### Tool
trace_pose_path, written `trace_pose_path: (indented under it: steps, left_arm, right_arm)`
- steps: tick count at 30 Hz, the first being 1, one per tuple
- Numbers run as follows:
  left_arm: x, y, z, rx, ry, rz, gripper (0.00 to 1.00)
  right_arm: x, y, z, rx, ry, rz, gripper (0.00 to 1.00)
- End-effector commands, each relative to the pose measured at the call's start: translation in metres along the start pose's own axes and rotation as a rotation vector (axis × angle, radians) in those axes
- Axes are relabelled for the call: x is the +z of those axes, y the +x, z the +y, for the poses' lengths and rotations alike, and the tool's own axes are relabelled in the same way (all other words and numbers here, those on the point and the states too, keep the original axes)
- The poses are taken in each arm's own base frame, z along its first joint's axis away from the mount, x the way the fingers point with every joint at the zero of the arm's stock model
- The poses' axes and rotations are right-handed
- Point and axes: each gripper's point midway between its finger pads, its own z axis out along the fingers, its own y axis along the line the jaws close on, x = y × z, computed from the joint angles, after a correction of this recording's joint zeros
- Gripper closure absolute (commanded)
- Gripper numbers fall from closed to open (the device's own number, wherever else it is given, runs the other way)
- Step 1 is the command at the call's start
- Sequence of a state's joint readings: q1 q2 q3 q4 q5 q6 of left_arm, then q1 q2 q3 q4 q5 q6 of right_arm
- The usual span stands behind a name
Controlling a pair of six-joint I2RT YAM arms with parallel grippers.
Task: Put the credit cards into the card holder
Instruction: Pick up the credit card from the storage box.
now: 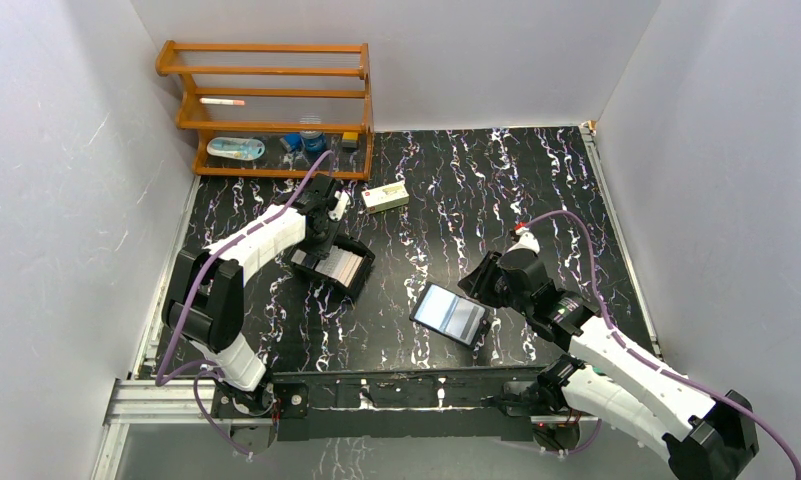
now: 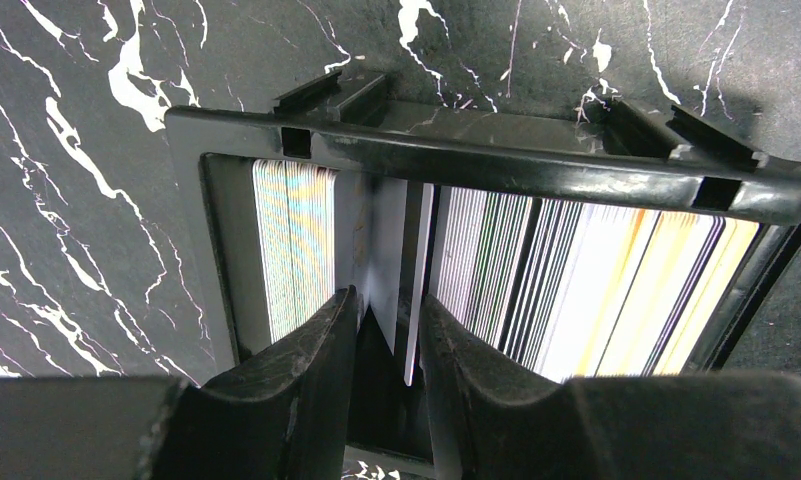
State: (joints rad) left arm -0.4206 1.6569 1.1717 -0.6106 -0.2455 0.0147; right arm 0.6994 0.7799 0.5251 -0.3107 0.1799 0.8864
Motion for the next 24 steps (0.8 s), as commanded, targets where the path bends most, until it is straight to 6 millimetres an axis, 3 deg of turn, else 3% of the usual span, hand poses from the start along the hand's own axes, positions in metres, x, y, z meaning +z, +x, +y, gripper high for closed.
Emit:
trace_pose_path:
  steps: [1, 5, 12, 21, 24]
  left_arm:
    - [-0.016, -0.008, 0.011, -0.02, -0.026, -0.04, 0.71]
    - [-0.009, -0.004, 0.012, -0.01, -0.039, -0.03, 0.72]
    - [0.002, 0.002, 0.013, 0.003, -0.064, 0.001, 0.82]
    - [0.013, 0.011, 0.002, -0.005, -0.019, 0.022, 0.81]
    - [0.01, 0.009, 0.001, -0.009, -0.006, 0.018, 0.94]
  right_arm:
    - [0.002, -0.005, 0.005, 0.002, -0.029, -0.026, 0.59]
    - [0.002, -0.006, 0.006, 0.003, -0.032, -0.029, 0.59]
    - [0.002, -0.005, 0.005, 0.003, -0.03, -0.028, 0.59]
    - [0.002, -0.005, 0.006, 0.0, -0.031, -0.026, 0.59]
    - [0.001, -0.007, 0.007, -0.002, -0.033, -0.03, 0.59]
